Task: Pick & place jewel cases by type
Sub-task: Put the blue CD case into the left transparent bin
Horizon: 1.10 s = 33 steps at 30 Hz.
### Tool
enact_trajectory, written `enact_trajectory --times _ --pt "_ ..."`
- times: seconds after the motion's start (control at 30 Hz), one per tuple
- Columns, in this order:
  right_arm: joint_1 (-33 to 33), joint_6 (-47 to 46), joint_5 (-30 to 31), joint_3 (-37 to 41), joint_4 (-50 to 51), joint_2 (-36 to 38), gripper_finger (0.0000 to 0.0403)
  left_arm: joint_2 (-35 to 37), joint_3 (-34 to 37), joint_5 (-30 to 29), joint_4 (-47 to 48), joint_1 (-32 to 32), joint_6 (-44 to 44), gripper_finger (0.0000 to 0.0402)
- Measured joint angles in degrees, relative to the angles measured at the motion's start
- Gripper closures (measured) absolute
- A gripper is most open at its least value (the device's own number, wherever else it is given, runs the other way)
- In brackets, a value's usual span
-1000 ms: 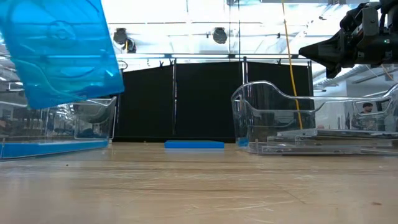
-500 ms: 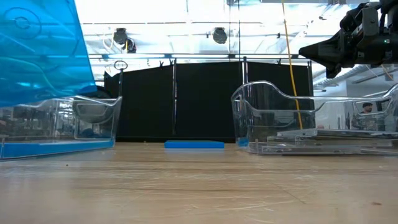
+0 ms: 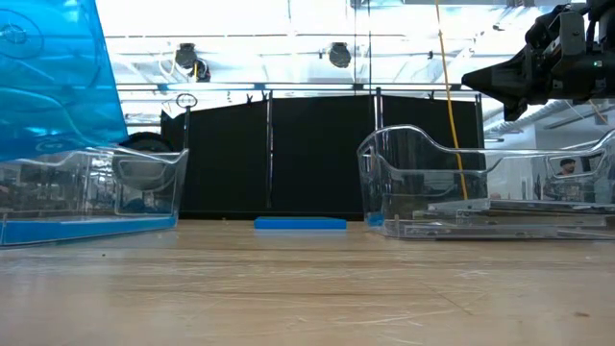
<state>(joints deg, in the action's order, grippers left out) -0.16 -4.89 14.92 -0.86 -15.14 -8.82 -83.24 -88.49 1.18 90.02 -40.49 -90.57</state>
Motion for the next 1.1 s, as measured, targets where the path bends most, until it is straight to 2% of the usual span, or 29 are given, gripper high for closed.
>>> enact_trajectory --times 0.17,0.3,0.47,0.57,0.67,0.83,1.1 --pt "0.0 0.0 0.0 0.0 0.0 0.0 0.0399 0.0 0.2 -3.0 0.0 0.0 0.4 0.0331" --pt "0.0 0.0 0.0 0.0 0.0 0.0 0.0399 0.0 0.2 -3.4 -1.6 0.0 8.3 0.033" --pt "0.0 0.0 0.0 0.0 0.0 0.0 0.0399 0.0 0.2 -8.6 -4.9 -0.7 14.3 0.033" --pt "0.0 0.0 0.0 0.0 0.0 0.0 0.0399 0.0 0.2 -9.5 -3.8 -0.6 12.3 0.033" --pt "0.0 0.0 0.0 0.0 0.0 0.0 0.0399 0.0 0.2 -8.1 -0.1 0.3 7.6 0.0329" --pt "0.0 0.0 0.0 0.0 0.0 0.0 0.0399 0.5 0.9 -6.6 -0.1 1.3 3.6 0.0329" --pt "0.0 0.0 0.0 0.0 0.0 0.0 0.0399 0.4 2.5 -6.0 -0.1 2.6 5.2 0.0324"
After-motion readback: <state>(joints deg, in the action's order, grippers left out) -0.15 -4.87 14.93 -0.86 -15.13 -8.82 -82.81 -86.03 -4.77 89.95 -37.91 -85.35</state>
